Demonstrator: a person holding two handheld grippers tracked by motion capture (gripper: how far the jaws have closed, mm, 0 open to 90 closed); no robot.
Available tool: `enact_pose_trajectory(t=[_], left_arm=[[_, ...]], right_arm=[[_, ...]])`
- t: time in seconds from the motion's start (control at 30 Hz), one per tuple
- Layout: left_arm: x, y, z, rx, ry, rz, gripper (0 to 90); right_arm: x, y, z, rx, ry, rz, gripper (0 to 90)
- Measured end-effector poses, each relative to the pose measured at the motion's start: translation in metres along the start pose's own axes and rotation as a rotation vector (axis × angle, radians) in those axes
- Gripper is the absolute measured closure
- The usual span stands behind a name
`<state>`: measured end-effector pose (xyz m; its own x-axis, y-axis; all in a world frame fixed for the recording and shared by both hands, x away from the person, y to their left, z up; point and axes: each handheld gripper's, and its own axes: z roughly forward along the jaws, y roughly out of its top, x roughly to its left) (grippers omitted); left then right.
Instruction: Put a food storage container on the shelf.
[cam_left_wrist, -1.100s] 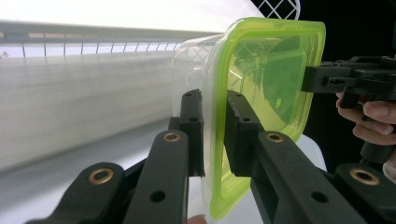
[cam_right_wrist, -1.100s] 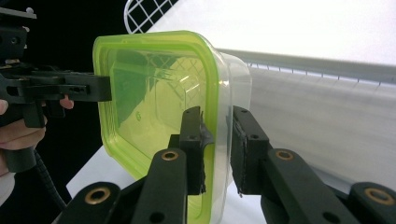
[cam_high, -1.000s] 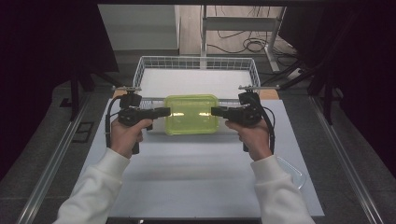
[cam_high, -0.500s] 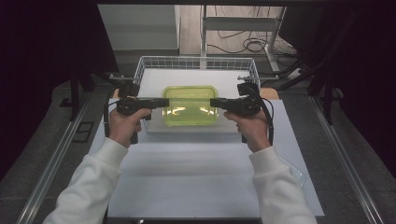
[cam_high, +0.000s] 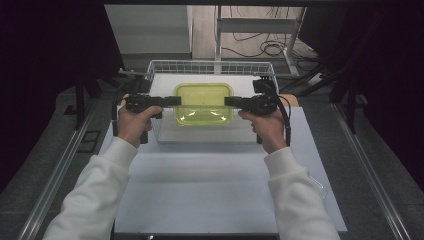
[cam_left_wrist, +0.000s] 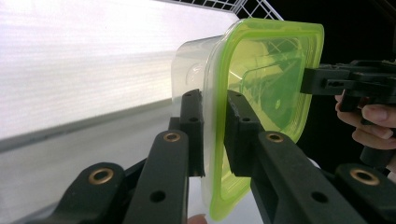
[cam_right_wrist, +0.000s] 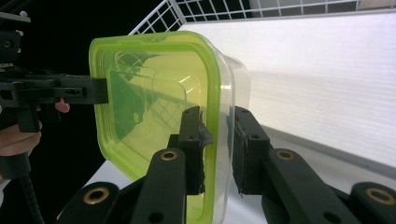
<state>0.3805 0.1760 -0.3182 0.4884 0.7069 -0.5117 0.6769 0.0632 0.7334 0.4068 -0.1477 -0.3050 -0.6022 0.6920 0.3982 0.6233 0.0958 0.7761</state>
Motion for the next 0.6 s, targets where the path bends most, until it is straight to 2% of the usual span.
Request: enact_pose_trajectory(t=[0.3, 0.6], left_arm=[[0.003, 0.009, 0.009, 0.006, -0.011, -0.004, 79.8], [0.011, 0.027, 0.022, 0.003, -0.025, -0.012, 79.6]], right_arm=[[-0.007, 0.006, 0.001, -0.016, -0.011, 0.012, 74.7], [-0.019, 0.022, 0.006, -0.028, -0.023, 0.029, 74.8]])
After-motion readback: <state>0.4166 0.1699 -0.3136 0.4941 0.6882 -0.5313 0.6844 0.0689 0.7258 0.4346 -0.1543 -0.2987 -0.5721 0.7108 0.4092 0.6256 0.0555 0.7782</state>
